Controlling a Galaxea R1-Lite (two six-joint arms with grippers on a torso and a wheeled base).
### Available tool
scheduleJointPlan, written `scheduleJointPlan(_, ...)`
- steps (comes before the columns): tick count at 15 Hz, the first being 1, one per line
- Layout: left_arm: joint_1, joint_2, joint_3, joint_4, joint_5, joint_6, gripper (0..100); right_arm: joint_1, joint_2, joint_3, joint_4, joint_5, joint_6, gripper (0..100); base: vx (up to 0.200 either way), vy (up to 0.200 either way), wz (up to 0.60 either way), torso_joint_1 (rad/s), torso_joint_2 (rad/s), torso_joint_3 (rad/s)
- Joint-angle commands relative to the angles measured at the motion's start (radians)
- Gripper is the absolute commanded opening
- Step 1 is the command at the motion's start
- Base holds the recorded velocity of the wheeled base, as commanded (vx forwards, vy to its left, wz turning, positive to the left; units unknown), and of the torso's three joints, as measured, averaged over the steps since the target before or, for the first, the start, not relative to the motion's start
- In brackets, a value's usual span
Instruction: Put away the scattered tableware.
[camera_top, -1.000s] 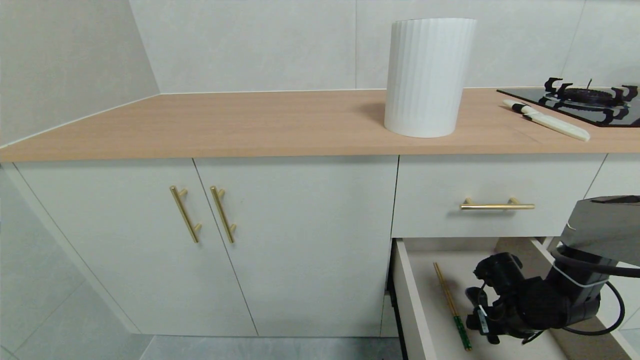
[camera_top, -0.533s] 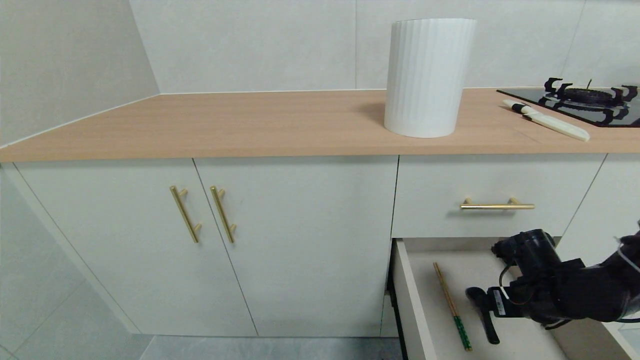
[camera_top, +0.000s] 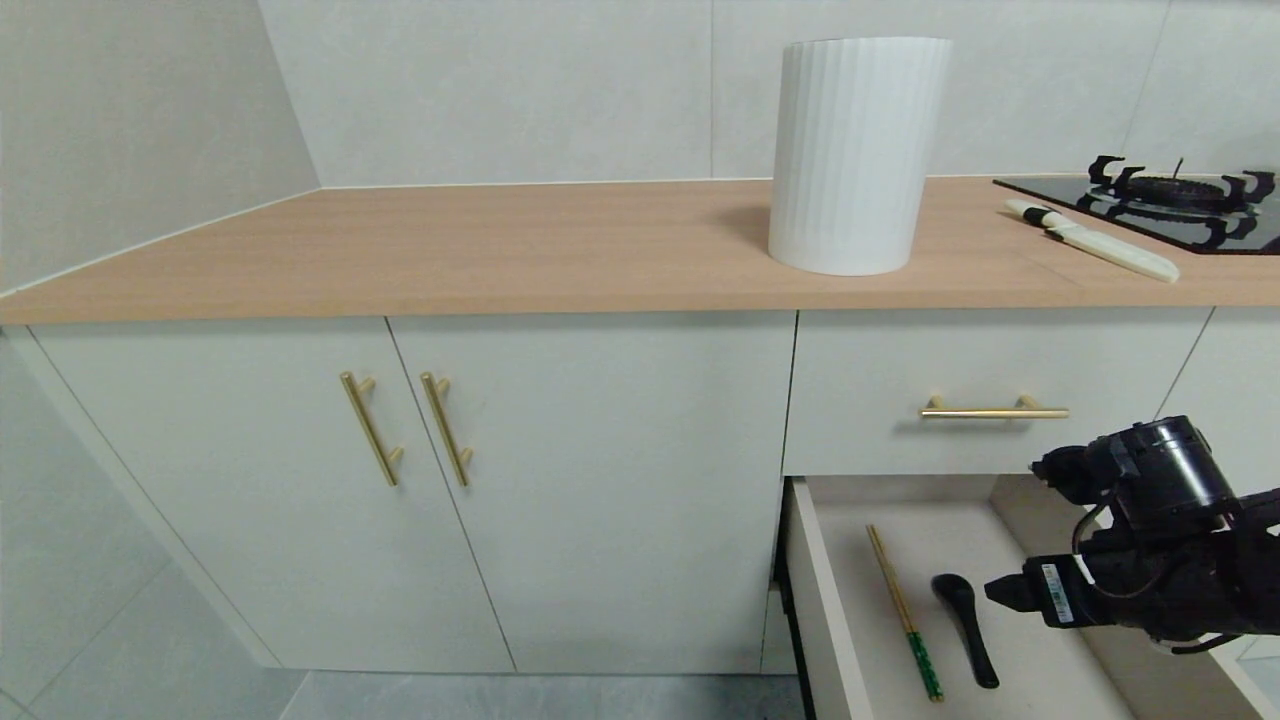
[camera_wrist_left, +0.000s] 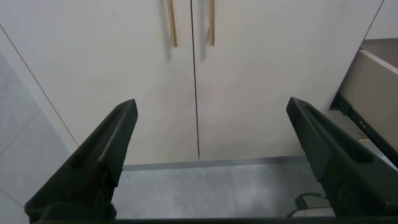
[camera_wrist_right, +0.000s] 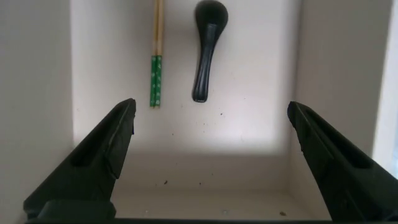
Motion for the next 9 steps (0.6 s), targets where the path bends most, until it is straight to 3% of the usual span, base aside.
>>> scheduleJointPlan(1, 0.0, 0.0, 0.0, 0.0, 0.0, 0.0, 100, 0.007, -0.034, 0.0, 0.001, 0.0, 0.0, 100, -0.2, 0.0, 0.0, 0.002, 0.01, -0.007)
scheduleJointPlan(9, 0.0, 0.0, 0.0, 0.0, 0.0, -0.003, 100, 0.041, -0.071, 0.015, 0.005, 0.002, -0.006, 100, -0.2, 0.0, 0.0, 0.001, 0.0, 0.002)
